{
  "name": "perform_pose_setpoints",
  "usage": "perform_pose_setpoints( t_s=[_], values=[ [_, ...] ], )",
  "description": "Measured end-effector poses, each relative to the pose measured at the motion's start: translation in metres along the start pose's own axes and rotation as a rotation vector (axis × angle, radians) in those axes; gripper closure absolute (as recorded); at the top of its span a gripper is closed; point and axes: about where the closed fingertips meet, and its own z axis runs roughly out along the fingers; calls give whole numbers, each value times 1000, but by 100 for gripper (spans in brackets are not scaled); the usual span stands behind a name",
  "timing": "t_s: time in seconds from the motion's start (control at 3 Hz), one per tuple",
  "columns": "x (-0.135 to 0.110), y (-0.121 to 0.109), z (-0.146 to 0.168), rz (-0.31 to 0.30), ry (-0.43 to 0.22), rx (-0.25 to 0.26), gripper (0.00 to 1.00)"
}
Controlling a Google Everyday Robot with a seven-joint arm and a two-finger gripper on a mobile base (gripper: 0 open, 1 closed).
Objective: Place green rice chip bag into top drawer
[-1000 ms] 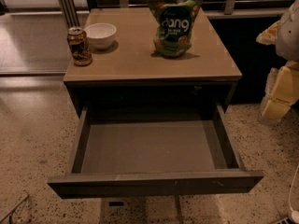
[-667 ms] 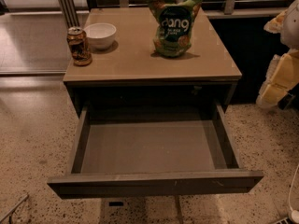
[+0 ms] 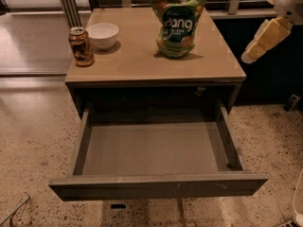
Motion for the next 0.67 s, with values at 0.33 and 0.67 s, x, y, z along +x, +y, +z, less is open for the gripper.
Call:
perform_pose_setpoints(
  t_s=[0.33, 0.67],
  values=[
    [-29, -41, 18, 5, -96, 29, 0],
    [-60, -70, 30, -3, -204, 45, 0]
  ],
)
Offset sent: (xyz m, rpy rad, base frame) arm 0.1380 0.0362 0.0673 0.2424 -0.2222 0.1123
